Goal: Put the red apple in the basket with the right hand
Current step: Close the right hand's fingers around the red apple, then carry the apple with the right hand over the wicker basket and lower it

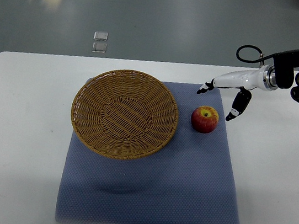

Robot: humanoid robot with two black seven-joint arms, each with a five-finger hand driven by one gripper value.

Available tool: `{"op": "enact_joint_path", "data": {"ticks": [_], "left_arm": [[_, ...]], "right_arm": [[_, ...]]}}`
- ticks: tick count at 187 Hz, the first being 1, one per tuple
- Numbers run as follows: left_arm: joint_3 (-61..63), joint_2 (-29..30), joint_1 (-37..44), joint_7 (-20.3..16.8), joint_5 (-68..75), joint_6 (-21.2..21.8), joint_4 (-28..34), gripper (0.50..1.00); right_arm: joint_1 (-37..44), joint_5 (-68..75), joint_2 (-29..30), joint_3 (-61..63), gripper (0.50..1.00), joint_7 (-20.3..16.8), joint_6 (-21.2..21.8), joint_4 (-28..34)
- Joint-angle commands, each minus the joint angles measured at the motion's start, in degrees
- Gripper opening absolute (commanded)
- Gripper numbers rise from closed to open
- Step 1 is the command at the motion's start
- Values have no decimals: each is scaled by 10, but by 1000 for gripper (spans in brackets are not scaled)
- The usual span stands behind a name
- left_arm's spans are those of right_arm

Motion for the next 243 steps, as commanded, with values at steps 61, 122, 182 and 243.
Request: {"op": "enact_joint_path", "data": {"ticks": [61,122,182,243], "left_arm": [[0,0,0,0,0,0,0,1000],[0,0,0,0,0,0,0,1000],[0,0,0,0,0,0,0,1000],[0,0,0,0,0,0,0,1000]], "right_arm": [[-42,-30,26,-1,915,-1,-35,-2],[-42,-36,28,-4,821,-1,-46,-7],[-40,-35,32,-4,744,0,-46,-7],[-12,-34,28,-4,688,0,-45,-7]]}}
